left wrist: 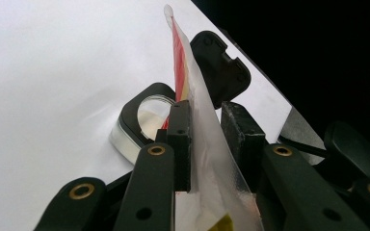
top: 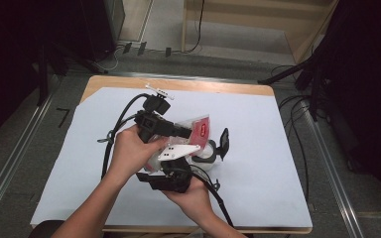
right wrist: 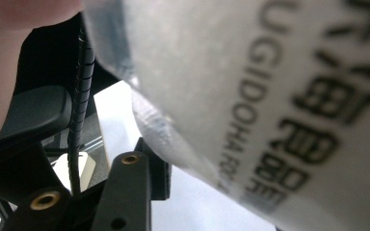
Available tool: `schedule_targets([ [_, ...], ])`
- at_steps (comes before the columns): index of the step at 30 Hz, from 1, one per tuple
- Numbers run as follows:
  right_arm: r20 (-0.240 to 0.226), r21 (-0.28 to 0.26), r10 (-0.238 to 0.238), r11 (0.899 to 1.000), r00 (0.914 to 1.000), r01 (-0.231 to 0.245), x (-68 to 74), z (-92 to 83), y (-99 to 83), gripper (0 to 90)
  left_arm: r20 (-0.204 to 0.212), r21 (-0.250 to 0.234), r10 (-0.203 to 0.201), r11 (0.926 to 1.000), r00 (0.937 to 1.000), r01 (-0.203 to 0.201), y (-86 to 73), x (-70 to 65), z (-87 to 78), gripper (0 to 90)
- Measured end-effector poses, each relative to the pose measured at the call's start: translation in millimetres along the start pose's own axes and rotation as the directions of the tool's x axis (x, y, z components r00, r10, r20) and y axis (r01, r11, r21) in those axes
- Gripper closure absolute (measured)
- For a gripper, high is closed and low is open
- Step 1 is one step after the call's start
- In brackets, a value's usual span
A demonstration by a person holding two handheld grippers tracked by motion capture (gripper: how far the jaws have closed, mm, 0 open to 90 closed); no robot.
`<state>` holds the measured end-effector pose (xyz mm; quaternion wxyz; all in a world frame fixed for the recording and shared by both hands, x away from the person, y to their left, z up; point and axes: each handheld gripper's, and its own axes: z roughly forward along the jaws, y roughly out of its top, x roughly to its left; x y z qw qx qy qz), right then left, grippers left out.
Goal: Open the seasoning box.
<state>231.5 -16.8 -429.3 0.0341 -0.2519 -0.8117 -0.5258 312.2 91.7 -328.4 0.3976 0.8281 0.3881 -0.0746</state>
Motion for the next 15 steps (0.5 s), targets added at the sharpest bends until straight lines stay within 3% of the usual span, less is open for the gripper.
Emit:
schedule_targets([
  [15,0.013,-0.007,0.008,1.000,0.9999,-0.008,0.5,-0.9,-0.4,64.0,-0.003,0.003,0.006,1.0000,1.0000,-0.006,0.9,-3.0,1.0,75.1],
])
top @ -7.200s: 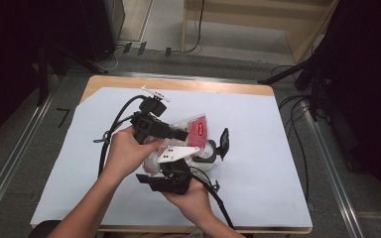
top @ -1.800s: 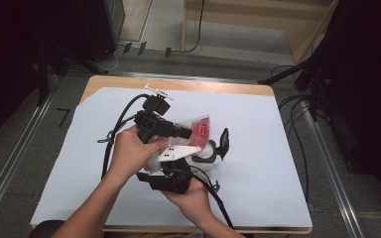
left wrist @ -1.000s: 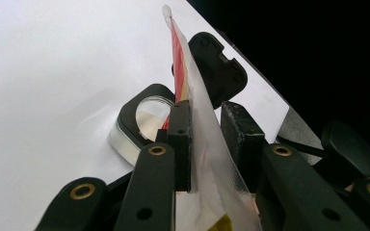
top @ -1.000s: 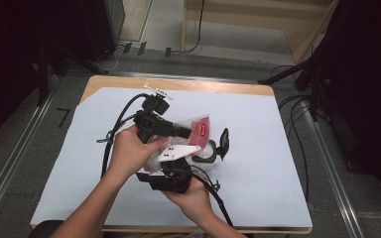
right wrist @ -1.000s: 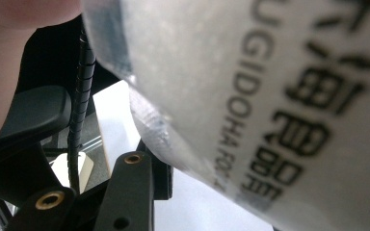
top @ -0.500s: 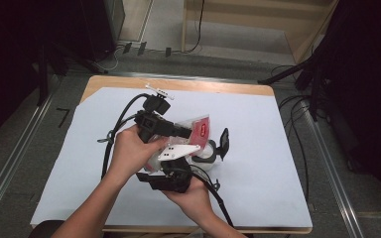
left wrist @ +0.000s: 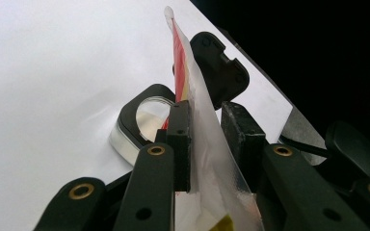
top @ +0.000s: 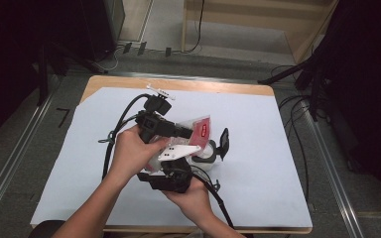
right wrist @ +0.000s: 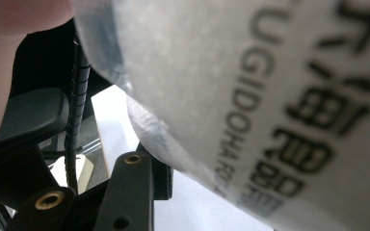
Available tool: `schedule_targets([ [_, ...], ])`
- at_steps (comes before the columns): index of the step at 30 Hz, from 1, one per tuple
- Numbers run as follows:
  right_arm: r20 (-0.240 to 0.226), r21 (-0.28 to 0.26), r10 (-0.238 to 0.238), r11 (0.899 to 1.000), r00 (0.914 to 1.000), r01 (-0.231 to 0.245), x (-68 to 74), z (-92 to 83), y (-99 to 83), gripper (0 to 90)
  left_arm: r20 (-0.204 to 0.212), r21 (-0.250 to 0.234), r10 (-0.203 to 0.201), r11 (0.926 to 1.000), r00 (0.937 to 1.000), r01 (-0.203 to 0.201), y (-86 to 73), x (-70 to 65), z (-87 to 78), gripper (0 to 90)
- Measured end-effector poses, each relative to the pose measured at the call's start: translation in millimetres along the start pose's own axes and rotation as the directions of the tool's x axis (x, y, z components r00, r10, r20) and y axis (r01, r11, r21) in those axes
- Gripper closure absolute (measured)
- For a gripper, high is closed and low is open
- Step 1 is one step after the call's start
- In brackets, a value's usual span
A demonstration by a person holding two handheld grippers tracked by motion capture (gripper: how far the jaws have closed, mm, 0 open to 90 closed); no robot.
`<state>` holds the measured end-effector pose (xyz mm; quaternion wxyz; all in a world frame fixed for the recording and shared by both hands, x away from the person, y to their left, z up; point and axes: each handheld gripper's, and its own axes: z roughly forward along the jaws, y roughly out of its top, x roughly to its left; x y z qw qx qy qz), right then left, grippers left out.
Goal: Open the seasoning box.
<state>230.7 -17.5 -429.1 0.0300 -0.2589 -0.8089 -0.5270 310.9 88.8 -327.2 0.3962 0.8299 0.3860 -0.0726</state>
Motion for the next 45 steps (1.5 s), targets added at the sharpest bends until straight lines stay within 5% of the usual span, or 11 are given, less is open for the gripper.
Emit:
schedule_targets([
  [45,-0.013,-0.009,-0.015,1.000,0.9998,0.014,-4.0,1.5,4.7,63.9,-0.035,-0.017,0.030,0.9994,0.9989,-0.031,5.7,-4.2,-0.4,75.9],
])
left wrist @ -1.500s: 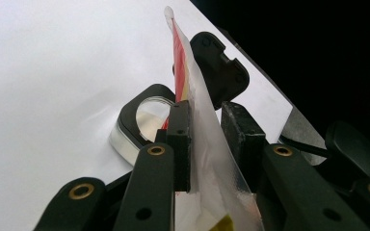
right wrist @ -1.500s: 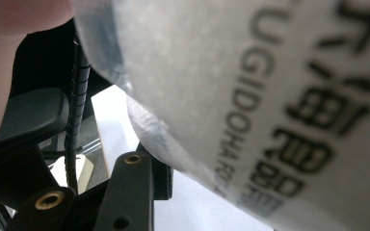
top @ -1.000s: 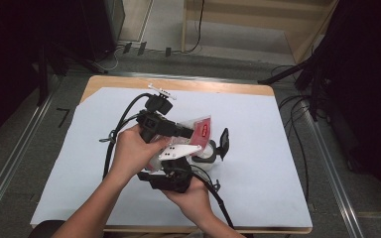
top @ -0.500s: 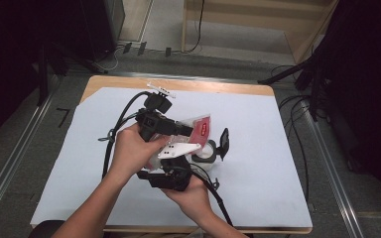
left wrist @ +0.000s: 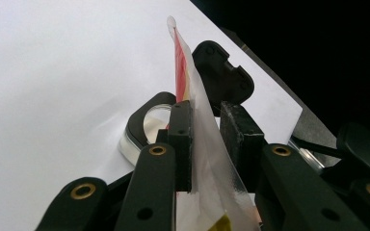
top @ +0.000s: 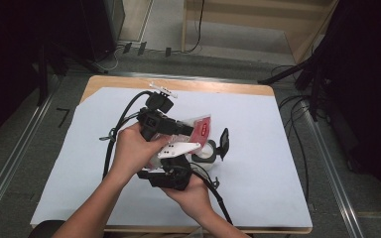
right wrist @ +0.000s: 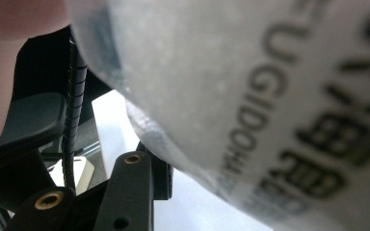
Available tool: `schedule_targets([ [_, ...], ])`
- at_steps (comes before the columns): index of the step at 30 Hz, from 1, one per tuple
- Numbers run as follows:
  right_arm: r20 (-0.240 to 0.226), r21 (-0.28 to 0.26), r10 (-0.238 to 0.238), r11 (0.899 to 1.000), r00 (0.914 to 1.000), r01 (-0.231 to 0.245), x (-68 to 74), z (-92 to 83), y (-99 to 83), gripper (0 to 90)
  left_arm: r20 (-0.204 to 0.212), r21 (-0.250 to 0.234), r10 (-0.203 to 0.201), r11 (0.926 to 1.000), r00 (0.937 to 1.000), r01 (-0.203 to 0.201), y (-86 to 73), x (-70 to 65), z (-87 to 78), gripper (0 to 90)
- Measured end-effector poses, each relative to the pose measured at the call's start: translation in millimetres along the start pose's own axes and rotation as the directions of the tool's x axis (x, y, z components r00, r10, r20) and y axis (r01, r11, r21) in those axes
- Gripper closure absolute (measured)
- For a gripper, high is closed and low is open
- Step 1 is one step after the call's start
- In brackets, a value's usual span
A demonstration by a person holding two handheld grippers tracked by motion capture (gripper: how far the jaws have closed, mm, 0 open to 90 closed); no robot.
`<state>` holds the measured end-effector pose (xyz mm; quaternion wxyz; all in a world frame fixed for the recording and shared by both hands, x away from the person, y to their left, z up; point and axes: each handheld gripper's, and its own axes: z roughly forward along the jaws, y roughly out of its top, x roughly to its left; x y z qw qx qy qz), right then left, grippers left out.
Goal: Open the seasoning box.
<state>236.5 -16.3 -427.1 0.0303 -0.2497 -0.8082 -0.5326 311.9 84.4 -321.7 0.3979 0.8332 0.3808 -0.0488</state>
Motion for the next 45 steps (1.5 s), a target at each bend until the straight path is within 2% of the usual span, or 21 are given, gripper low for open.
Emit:
schedule_targets([
  [8,0.004,-0.002,0.007,1.000,1.0000,-0.007,0.8,-0.5,0.5,64.0,0.000,0.002,0.001,1.0000,1.0000,-0.001,1.0,-0.1,-0.9,75.9],
  [13,-0.002,-0.001,0.009,1.000,1.0000,-0.009,1.5,-2.1,4.5,64.0,0.018,-0.014,-0.010,0.9999,0.9998,0.010,3.7,3.0,-2.9,75.9],
  [18,-0.005,-0.001,0.034,0.999,0.9994,-0.034,-0.8,-2.9,3.6,64.0,0.022,0.009,-0.009,0.9999,0.9997,0.009,6.5,3.4,1.9,75.5],
  [21,-0.001,0.004,0.055,0.998,0.9985,-0.055,-1.4,-3.8,4.2,63.9,0.047,0.016,-0.021,0.9997,0.9987,0.020,9.2,8.6,4.1,75.6],
  [27,0.002,0.001,0.070,0.998,0.9975,-0.070,-2.7,-5.4,5.5,63.9,0.047,0.029,-0.021,0.9994,0.9987,0.019,12.7,6.6,6.0,75.6],
  [40,0.012,0.009,0.048,0.999,0.9988,-0.048,-1.7,-4.6,4.4,63.8,0.054,0.021,-0.018,0.9996,0.9984,0.017,10.4,7.5,5.5,75.7],
  [45,0.013,0.009,0.040,0.999,0.9991,-0.040,-1.6,-4.3,3.7,63.7,0.042,0.030,-0.015,0.9995,0.9990,0.013,10.5,6.4,4.8,75.7],
])
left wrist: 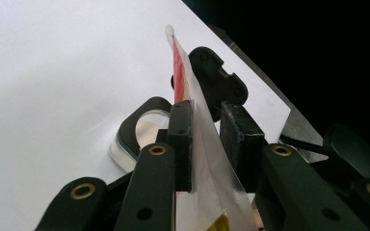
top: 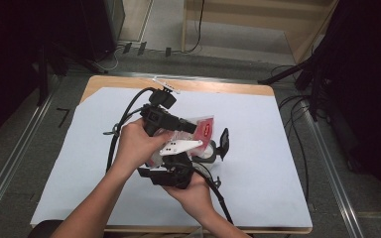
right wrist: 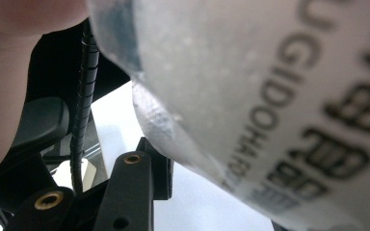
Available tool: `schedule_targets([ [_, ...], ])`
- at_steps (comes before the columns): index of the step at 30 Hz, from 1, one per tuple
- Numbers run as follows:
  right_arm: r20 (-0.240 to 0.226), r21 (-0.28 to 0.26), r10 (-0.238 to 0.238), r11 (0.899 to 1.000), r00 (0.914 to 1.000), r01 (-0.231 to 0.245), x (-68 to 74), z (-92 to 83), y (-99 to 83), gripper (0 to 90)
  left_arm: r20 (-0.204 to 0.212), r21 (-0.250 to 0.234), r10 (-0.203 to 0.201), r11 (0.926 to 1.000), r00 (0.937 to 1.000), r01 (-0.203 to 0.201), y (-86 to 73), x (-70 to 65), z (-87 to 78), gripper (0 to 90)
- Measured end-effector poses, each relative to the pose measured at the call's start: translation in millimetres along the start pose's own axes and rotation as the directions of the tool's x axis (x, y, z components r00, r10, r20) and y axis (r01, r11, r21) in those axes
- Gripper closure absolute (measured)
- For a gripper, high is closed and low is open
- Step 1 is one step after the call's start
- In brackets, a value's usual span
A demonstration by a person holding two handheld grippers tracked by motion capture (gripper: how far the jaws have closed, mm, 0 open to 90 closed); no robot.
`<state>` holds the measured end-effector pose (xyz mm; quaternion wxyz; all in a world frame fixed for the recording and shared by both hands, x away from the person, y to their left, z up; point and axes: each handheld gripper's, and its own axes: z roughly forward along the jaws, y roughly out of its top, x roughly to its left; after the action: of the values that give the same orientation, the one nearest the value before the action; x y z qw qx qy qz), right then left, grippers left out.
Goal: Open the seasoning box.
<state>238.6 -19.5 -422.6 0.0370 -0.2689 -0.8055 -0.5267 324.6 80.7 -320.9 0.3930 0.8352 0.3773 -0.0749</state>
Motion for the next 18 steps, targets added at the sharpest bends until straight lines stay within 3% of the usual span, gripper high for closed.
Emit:
schedule_targets([
  [18,0.008,0.005,-0.016,1.000,0.9998,0.016,1.2,1.5,-1.1,63.5,0.006,-0.015,0.004,0.9999,1.0000,-0.004,-3.0,-0.7,-0.1,75.7],
])
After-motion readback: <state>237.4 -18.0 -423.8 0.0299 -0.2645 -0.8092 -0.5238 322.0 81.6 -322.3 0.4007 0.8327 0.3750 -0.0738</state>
